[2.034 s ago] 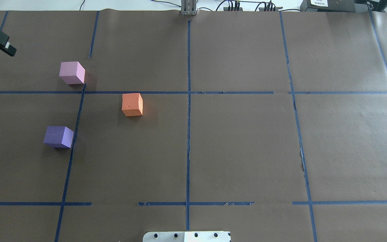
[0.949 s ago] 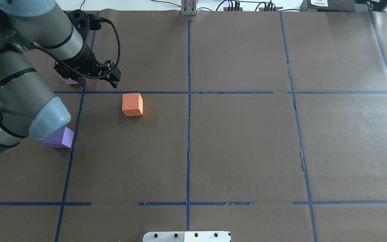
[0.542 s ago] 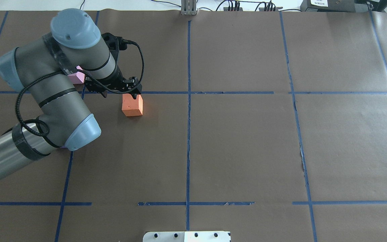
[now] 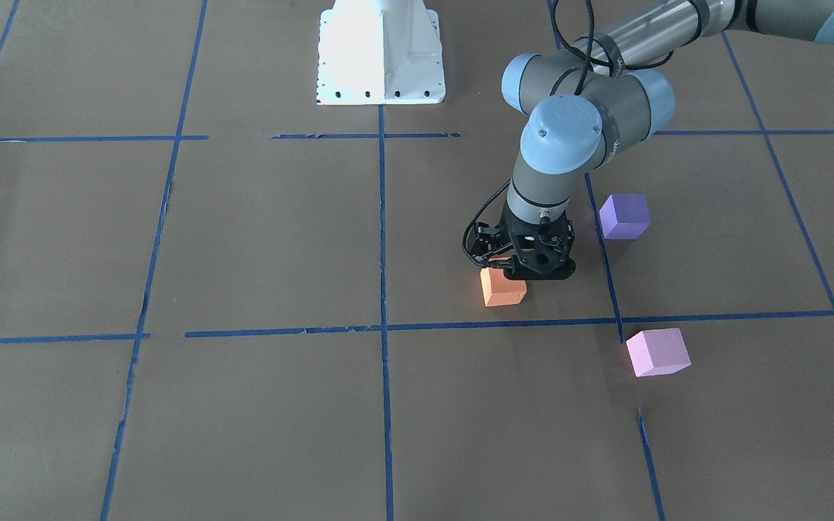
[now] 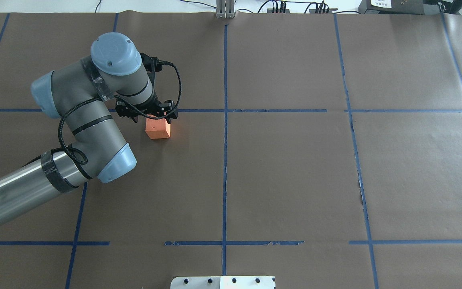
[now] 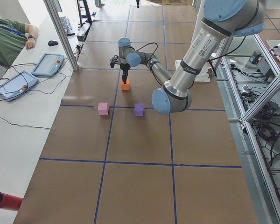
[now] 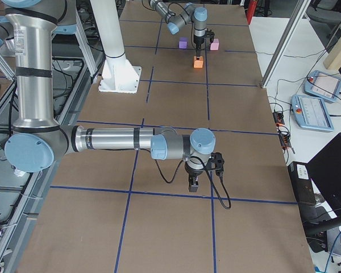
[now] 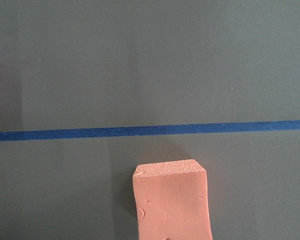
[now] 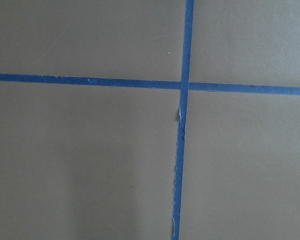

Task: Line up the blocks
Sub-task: 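Lower the left gripper and grasp the orange cube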

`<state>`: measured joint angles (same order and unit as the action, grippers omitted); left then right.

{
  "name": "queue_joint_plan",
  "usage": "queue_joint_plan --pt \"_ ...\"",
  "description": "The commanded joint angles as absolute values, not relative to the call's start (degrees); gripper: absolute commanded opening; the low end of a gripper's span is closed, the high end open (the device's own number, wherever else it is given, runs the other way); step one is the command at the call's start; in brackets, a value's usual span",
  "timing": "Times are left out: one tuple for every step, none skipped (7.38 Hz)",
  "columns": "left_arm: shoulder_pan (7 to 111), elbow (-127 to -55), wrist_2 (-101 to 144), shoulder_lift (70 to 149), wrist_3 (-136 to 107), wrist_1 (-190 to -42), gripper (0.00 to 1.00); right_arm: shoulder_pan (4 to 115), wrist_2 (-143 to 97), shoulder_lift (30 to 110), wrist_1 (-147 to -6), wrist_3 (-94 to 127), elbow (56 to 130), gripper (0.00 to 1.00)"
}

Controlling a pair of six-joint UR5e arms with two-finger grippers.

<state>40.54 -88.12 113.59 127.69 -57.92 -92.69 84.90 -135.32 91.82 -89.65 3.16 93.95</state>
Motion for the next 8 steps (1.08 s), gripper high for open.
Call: queue_joint_plan --pt "40.34 -85.27 113.47 127.88 -59.58 -96.22 1.0 84.9 -135.35 91.85 -89.65 3.16 93.96 1.0" --pt "39.99 -83.86 113.47 127.88 -60.98 -98.42 1.0 84.9 -135.35 91.85 -89.65 3.16 93.96 1.0" --pt "39.9 -83.24 113.47 127.88 -61.08 -98.61 1.0 84.82 -135.35 91.85 -89.65 3.16 93.96 1.0" --pt "39.47 -82.71 113.47 127.88 -61.43 -98.61 1.0 84.81 -135.26 91.85 -89.65 3.16 93.87 1.0" --pt "39.38 -82.79 113.47 127.88 -61.26 -98.61 1.0 84.9 -135.26 91.85 -89.65 3.16 93.95 1.0" --pt "39.38 -82.79 113.47 127.88 -61.43 -98.7 0.92 84.9 -135.35 91.85 -89.65 3.16 93.96 1.0" --pt "39.37 -82.79 113.47 127.88 -61.44 -98.7 0.5 84.9 -135.35 91.85 -89.65 3.16 93.96 1.0" --pt "39.37 -82.79 113.47 127.88 -61.52 -99.4 0.23 84.9 -135.35 91.85 -89.65 3.16 93.96 1.0"
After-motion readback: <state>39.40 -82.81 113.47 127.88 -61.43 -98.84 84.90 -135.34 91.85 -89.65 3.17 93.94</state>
